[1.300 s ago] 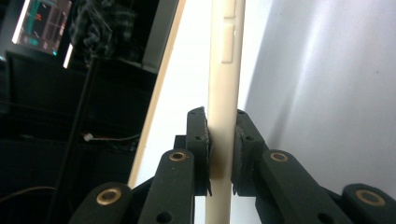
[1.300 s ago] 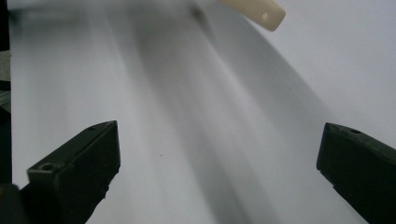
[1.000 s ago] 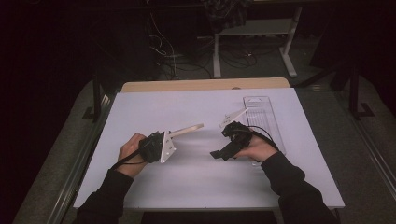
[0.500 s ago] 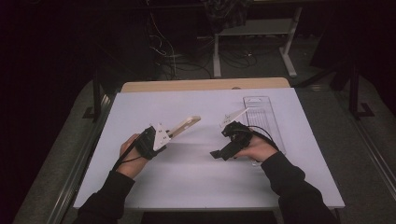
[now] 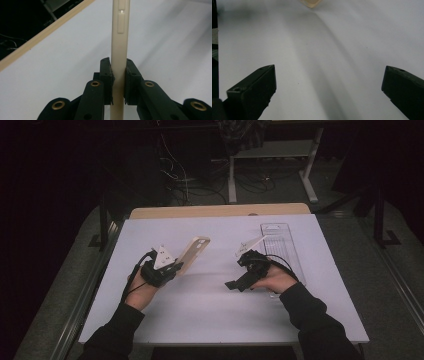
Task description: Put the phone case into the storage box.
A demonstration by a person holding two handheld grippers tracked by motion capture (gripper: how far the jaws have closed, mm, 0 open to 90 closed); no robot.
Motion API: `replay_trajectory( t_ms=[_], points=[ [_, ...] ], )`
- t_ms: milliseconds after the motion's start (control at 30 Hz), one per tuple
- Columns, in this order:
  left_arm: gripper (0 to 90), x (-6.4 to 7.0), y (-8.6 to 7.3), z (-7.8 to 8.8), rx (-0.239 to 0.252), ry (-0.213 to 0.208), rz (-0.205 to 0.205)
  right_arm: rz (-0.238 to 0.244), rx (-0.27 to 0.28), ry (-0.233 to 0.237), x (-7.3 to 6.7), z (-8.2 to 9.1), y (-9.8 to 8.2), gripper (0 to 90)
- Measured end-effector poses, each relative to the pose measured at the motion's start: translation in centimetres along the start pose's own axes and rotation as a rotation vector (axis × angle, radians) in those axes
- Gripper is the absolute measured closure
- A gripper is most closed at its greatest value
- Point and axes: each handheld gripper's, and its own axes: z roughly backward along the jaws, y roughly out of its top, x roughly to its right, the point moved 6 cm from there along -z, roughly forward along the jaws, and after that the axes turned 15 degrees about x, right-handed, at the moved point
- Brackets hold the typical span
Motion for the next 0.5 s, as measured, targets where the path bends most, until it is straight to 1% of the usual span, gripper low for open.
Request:
replay_trajectory(
  t_ms=[67,100,200,233,267,333,400,433,500],
  points=[
    [80.2,-0.18,0.01,0.05,0.000,-0.005,0.021,-0.004,0.002,0.000,-0.02,0.00,0.02,0.0],
    [80.1,-0.14,0.03,-0.03,0.012,-0.006,0.043,-0.006,0.003,0.001,-0.01,0.01,0.02,0.0],
    [80.1,-0.21,-0.08,-0.09,0.010,-0.001,0.091,-0.017,0.011,-0.006,0.08,0.07,0.09,0.0],
    [80.1,-0.27,-0.11,-0.13,0.014,0.000,0.114,-0.017,0.014,-0.012,0.15,0.08,0.11,0.0],
    [80.2,-0.39,-0.16,-0.04,0.005,-0.003,0.132,-0.019,0.017,-0.013,0.14,0.07,0.13,0.0],
    [80.2,-0.45,-0.17,0.03,0.011,0.000,0.171,-0.017,0.021,-0.024,0.25,0.06,0.16,0.0],
    [80.1,-0.57,-0.14,0.10,0.013,0.004,0.170,-0.009,0.029,-0.024,0.33,0.08,0.23,0.0],
    [80.1,-0.58,-0.14,0.12,0.013,0.005,0.170,-0.024,0.035,-0.025,0.22,0.10,0.32,0.0],
    [80.1,-0.54,-0.11,0.11,0.018,0.006,0.177,-0.023,0.047,-0.027,0.31,0.15,0.46,0.0]
  ],
)
